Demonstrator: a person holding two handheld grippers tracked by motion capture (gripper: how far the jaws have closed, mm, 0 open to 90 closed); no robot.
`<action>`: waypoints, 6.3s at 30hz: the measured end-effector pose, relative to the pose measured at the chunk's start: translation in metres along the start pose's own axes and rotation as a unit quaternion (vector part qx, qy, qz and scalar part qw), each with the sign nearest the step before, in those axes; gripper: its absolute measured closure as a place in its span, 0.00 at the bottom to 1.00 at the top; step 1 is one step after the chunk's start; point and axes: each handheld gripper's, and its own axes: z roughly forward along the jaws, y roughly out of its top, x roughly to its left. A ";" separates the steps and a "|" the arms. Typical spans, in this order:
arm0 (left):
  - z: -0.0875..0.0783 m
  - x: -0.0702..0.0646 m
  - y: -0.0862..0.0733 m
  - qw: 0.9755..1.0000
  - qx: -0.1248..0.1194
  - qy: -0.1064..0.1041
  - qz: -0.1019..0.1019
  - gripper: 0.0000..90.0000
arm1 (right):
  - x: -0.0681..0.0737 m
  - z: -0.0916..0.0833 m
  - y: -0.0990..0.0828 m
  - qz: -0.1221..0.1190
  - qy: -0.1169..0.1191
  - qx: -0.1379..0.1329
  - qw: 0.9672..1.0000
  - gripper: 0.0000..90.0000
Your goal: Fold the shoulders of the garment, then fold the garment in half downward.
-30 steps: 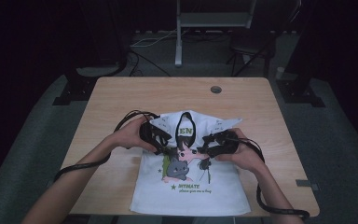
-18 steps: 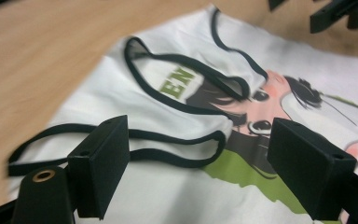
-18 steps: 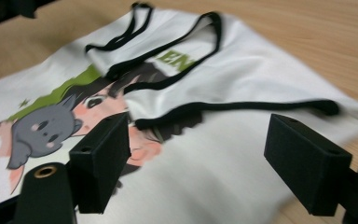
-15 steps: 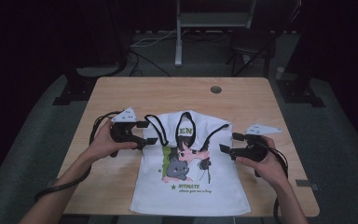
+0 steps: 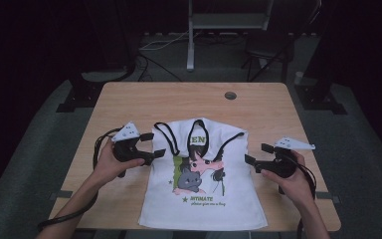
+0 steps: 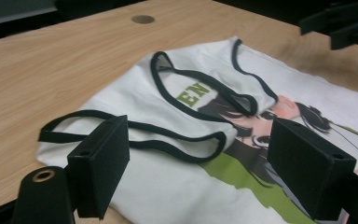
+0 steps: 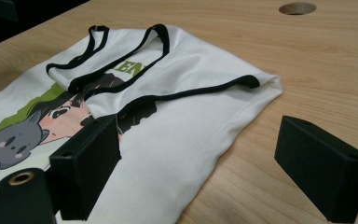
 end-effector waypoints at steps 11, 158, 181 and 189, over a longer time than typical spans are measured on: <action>-0.001 -0.004 -0.006 1.000 -0.016 0.016 -0.012 0.23 | -0.006 -0.014 -0.012 0.025 -0.040 -0.037 0.998 0.15; 0.089 0.112 0.000 0.987 0.095 0.022 -0.125 0.90 | -0.071 0.101 0.046 -0.005 -0.009 0.099 0.995 0.91; 0.086 0.118 0.012 0.988 0.055 0.057 -0.134 0.75 | -0.072 0.101 0.055 -0.002 -0.050 0.069 0.996 0.81; 0.087 0.123 0.011 0.980 0.065 0.073 -0.171 0.45 | -0.080 0.096 0.057 0.035 -0.067 0.049 0.996 0.55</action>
